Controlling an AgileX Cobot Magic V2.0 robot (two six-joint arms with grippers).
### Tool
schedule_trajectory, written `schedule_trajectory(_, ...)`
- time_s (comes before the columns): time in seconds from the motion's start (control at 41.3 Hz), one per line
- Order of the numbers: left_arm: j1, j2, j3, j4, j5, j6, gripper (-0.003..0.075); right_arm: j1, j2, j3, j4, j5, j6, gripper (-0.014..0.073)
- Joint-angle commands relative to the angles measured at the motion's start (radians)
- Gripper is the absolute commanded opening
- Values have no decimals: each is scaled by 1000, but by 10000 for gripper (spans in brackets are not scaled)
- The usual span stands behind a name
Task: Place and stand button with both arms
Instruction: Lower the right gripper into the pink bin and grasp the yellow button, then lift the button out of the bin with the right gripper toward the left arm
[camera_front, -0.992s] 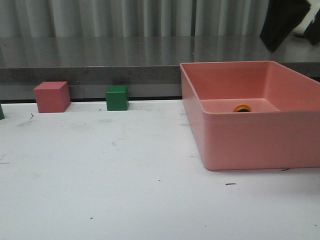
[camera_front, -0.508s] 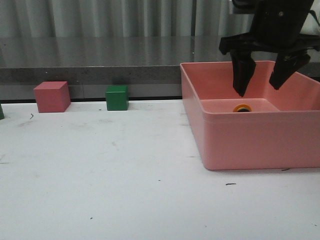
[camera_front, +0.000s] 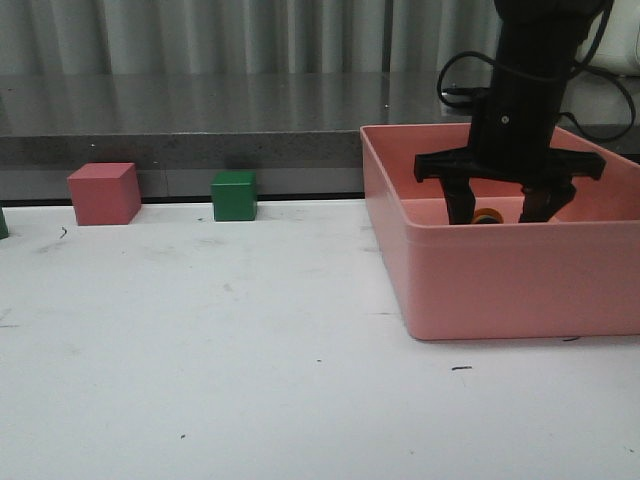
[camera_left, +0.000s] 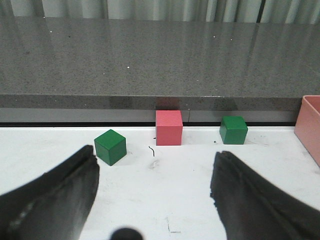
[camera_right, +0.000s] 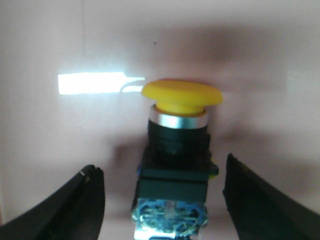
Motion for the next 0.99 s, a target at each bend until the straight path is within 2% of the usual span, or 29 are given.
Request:
schedule_trajectory(0.0, -5, 15, -34, -1, -84, 2, 473, -16, -38, -33, -5, -13, 5, 519)
schedule_trajectory(0.097, -5, 15, -34, -1, -84, 2, 473, -16, -34, -33, -4, -14, 5, 500)
schedule_trajectory(0.266, -5, 15, -34, -1, -84, 2, 473, -16, -34, -33, -1, -17, 5, 321)
schedule_trajectory(0.363, -5, 15, -34, -1, -84, 2, 473, -16, -38, -33, -1, -16, 5, 274)
schedule_trajectory(0.726, -5, 15, -34, -1, -84, 2, 473, 2, -176, -33, -1, 14, 5, 269)
schedule_trajectory(0.968, -5, 15, -34, -1, -84, 2, 473, 105, -303, -33, -1, 38, 4, 269)
